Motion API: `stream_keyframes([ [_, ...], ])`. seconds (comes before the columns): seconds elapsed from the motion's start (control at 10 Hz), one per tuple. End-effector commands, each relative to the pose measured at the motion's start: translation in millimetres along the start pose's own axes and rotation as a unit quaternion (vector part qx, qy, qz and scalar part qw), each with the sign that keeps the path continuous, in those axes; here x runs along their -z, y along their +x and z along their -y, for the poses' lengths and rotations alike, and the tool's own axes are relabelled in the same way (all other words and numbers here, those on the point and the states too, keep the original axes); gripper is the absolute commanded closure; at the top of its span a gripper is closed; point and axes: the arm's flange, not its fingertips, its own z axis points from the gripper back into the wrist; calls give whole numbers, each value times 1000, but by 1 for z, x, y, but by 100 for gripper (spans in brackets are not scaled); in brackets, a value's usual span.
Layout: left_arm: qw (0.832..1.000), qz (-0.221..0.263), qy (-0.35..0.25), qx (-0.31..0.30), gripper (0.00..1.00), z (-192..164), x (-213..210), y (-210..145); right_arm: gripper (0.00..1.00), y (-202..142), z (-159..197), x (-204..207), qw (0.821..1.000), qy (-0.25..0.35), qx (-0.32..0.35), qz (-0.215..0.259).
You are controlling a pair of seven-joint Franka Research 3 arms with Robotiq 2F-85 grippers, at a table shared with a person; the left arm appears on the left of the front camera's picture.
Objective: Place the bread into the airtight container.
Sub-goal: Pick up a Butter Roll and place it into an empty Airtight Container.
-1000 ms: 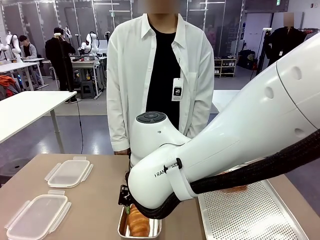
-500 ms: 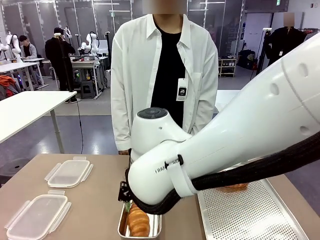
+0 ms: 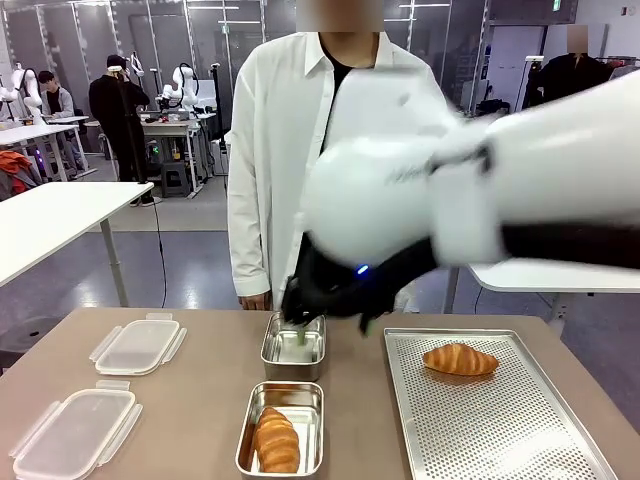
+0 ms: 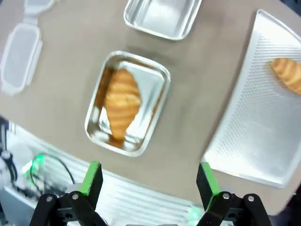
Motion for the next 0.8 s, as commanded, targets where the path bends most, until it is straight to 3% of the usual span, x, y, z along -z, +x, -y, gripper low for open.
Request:
stream_keyframes([
  [0.0,1000,3,-9,6,0,2,-1,1,0,-18,59,-48,999,13,-51,-5],
  [0.1,1000,3,-9,6,0,2,-1,1,0,-30,92,-78,996,19,-81,10],
  [0.2,1000,3,-9,6,0,2,-1,1,0,-45,126,-108,991,18,-124,55],
  [0.3,1000,3,-9,6,0,2,-1,1,0,-63,164,-139,988,23,-144,50],
  [0.5,1000,3,-9,6,0,2,-1,1,0,-93,218,-189,987,9,-144,70],
  [0.7,1000,3,-9,6,0,2,-1,1,0,-129,260,-244,983,2,-116,141],
])
